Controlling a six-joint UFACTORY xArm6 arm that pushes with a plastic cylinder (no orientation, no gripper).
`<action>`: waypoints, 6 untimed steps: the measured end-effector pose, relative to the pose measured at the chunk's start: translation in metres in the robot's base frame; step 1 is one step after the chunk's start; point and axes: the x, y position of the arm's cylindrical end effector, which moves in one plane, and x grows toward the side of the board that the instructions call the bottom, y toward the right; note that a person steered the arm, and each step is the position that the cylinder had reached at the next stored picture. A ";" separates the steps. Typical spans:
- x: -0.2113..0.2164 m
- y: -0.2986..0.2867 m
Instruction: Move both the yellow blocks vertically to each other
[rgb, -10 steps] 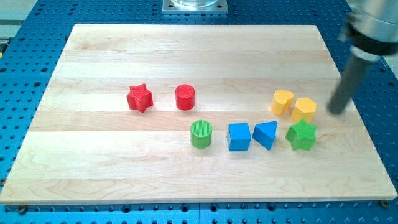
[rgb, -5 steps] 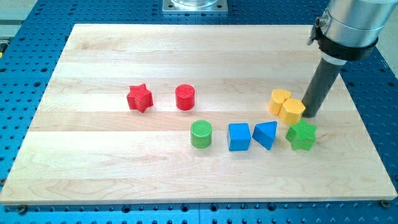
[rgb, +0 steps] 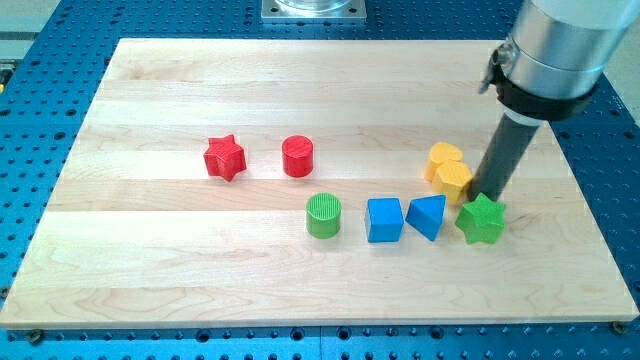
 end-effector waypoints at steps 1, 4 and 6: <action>-0.022 -0.017; -0.007 0.028; -0.015 -0.003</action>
